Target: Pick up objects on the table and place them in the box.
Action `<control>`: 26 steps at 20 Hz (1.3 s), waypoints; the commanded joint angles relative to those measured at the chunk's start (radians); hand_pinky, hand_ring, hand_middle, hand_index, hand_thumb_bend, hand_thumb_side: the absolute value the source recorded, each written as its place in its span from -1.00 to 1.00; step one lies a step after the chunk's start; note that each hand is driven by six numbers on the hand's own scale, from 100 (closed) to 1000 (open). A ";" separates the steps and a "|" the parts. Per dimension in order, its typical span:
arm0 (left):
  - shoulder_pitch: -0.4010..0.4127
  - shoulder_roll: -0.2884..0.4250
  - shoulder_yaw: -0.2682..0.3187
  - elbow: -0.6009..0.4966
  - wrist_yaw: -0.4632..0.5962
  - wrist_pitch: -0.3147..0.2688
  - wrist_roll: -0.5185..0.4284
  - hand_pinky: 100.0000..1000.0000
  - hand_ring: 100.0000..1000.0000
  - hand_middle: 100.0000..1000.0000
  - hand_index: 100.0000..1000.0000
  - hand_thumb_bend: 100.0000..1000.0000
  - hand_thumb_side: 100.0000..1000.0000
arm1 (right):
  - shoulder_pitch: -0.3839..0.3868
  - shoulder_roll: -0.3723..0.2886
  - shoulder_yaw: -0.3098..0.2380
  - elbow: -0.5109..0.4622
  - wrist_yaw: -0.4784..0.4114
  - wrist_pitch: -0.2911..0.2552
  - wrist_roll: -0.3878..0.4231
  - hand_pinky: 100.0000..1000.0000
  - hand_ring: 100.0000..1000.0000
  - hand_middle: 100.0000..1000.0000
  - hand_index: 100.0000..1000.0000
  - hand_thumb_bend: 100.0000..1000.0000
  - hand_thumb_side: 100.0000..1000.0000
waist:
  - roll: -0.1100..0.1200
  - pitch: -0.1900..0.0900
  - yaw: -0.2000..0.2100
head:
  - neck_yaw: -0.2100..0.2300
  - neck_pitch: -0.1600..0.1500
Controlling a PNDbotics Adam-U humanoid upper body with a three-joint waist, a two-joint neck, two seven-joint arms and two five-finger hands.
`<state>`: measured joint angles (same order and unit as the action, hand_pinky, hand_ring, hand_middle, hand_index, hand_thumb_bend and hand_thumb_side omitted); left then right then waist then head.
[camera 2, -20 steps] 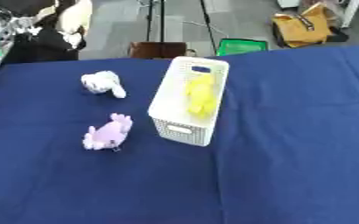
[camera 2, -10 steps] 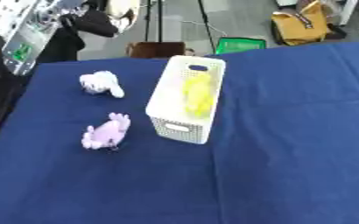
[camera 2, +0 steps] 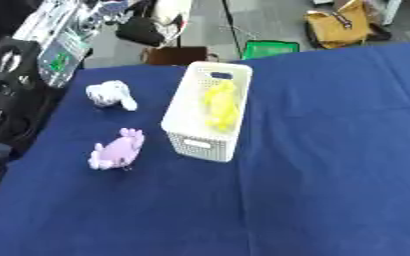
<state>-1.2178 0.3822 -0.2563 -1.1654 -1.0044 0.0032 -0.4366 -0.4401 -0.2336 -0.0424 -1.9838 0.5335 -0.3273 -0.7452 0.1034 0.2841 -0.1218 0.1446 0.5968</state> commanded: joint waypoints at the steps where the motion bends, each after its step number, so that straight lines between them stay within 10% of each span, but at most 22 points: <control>1: -0.035 -0.019 0.005 0.055 0.008 0.002 0.033 -0.71 -0.41 -0.46 -0.12 -1.00 0.19 | -0.017 -0.010 0.003 -0.016 -0.009 -0.005 0.005 0.60 0.64 0.26 0.46 -1.00 0.73 | -0.002 -0.017 -0.006 | 0.007 0.001; 20: -0.015 -0.101 0.093 0.343 0.029 0.007 0.122 -0.50 -0.26 -0.30 0.07 -1.00 0.20 | -0.050 -0.003 0.007 -0.016 -0.015 -0.015 -0.001 0.60 0.64 0.26 0.45 -1.00 0.70 | 0.016 0.014 -0.055 | 0.006 -0.007; 26: -0.018 -0.105 0.100 0.369 0.087 -0.015 0.086 -0.12 0.12 0.21 0.66 -0.66 0.42 | -0.054 -0.003 0.008 -0.016 -0.016 -0.015 -0.002 0.60 0.65 0.26 0.45 -1.00 0.70 | 0.020 0.022 -0.063 | 0.004 -0.012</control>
<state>-1.2145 0.2646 -0.1631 -0.7899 -0.9315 -0.0057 -0.3403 -0.4813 -0.2313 -0.0359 -1.9838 0.5248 -0.3382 -0.7446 0.1288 0.3226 -0.1835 0.1483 0.5939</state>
